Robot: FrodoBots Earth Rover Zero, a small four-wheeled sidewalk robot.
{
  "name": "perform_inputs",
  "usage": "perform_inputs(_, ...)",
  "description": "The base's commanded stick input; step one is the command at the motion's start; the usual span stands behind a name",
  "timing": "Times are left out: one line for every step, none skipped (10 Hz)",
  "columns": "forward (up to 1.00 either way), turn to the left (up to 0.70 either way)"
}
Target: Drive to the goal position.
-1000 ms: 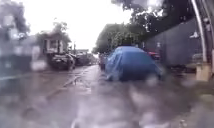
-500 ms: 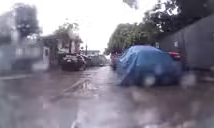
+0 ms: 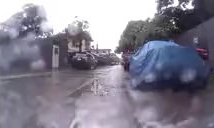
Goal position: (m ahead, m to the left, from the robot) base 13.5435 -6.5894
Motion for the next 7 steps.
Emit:
perform_inputs(1.00, 0.00)
perform_inputs(1.00, 0.00)
perform_inputs(1.00, 0.00)
perform_inputs(1.00, 0.00)
perform_inputs(1.00, 0.00)
perform_inputs(1.00, 0.00)
perform_inputs(1.00, 0.00)
